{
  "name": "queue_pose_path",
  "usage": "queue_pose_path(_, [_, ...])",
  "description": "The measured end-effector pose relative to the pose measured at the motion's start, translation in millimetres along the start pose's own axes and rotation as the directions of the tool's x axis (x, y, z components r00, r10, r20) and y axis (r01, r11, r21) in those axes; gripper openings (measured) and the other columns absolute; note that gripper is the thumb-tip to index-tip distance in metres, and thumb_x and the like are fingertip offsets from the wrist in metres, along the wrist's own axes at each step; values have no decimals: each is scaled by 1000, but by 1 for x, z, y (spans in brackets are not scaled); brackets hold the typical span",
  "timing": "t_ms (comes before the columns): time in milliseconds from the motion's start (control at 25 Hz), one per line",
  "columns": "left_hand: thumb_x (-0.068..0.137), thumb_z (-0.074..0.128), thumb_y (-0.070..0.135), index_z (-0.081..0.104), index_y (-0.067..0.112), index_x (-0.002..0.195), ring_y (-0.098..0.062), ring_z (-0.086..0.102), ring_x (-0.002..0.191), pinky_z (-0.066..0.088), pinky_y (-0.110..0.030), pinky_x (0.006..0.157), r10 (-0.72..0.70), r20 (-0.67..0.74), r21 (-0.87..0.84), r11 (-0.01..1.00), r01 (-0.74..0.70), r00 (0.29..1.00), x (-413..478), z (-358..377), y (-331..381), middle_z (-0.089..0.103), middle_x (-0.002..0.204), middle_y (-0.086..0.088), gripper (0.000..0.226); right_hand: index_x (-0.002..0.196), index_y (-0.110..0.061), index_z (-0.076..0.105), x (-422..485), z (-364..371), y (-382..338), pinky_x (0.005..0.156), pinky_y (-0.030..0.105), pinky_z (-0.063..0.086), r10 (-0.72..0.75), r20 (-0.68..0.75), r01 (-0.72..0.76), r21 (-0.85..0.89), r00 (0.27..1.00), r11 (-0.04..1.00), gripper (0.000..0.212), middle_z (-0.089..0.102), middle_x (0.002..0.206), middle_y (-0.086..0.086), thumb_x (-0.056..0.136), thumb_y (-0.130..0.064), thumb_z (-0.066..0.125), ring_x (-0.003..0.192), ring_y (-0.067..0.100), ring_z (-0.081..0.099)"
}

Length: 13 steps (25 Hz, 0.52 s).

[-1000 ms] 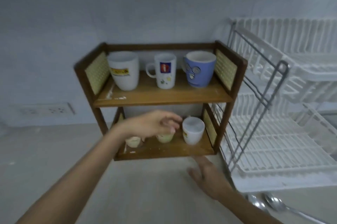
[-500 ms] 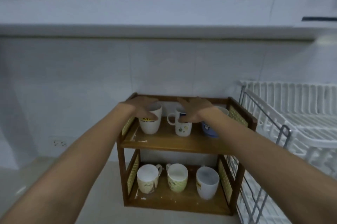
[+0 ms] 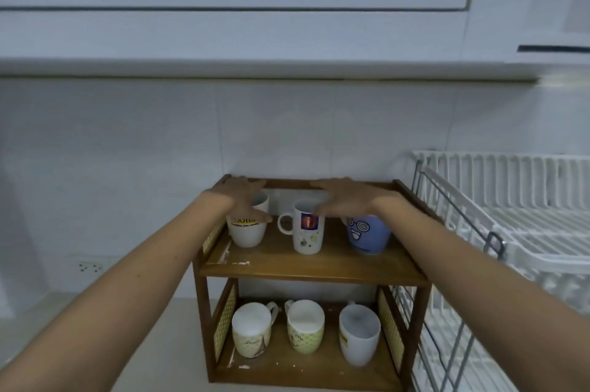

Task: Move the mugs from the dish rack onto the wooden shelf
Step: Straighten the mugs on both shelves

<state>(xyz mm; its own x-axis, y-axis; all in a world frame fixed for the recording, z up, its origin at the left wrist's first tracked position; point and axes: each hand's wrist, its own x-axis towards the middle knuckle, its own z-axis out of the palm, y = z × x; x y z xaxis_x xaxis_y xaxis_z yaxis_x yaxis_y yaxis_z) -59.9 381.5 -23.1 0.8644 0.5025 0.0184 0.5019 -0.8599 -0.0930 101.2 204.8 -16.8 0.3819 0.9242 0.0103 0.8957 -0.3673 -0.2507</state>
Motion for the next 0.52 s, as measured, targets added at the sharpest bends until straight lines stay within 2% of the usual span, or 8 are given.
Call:
queue_pose_path(80, [74, 50, 76, 13, 29, 150, -28, 27, 141, 29, -44, 111, 63, -69, -137, 988, -72, 996, 2, -1, 15, 22, 158, -6, 96, 138, -24, 40, -2, -12, 20, 100, 44, 40, 148, -117, -161, -108, 982, 981, 64, 48, 141, 10, 86, -60, 44, 123, 32, 46])
queue_pose_path(160, [73, 49, 77, 17, 29, 149, -25, 31, 139, 32, -43, 110, 104, -70, -271, 955, -119, 992, 9, -1, 40, 26, 157, -2, 95, 136, -20, 44, -5, -9, 33, 99, 45, 42, 357, -111, -373, -346, 928, 861, 79, 51, 137, 9, 78, -75, 38, 122, 32, 48])
queue_pose_path(200, [73, 49, 77, 19, 27, 148, -26, 35, 137, 35, -42, 108, 106, -48, -293, 949, -116, 993, 13, 1, 53, 30, 155, -3, 95, 136, -19, 43, -5, -2, 37, 100, 45, 41, 411, -76, -406, -396, 908, 824, 86, 51, 138, 9, 75, -79, 37, 123, 31, 48])
queue_pose_path(280, [75, 50, 74, 27, 20, 147, -28, 44, 130, 40, -41, 103, 99, -21, -247, 964, -101, 995, 20, 9, 73, 40, 150, -8, 93, 138, -17, 41, -6, 7, 41, 97, 43, 43, 395, -66, -392, -348, 916, 852, 87, 51, 138, 10, 76, -78, 41, 122, 31, 49])
queue_pose_path(360, [80, 54, 66, 36, 15, 142, -29, 48, 124, 44, -40, 99, 112, -41, -202, 972, -118, 993, 26, 17, 82, 46, 144, -10, 82, 141, -16, 36, -12, 4, 46, 95, 39, 46, 297, -11, -288, -276, 955, 917, 75, 47, 141, 10, 83, -63, 49, 121, 31, 49])
queue_pose_path(440, [83, 58, 57, 35, 16, 143, -29, 45, 127, 42, -41, 101, 132, -53, -214, 967, -140, 990, 32, 21, 80, 43, 147, -10, 77, 145, -20, 28, -17, -4, 51, 90, 36, 49, 234, 91, -208, -232, 968, 950, 70, 39, 147, 8, 87, -47, 56, 122, 29, 48])
queue_pose_path(520, [83, 60, 54, 28, 20, 147, -29, 39, 134, 37, -41, 105, 138, -47, -249, 957, -145, 989, 35, 21, 74, 35, 153, -7, 79, 148, -29, 19, -21, -8, 55, 83, 33, 54, 241, 154, -219, -145, 958, 965, 76, 33, 151, 5, 85, -39, 60, 120, 28, 48])
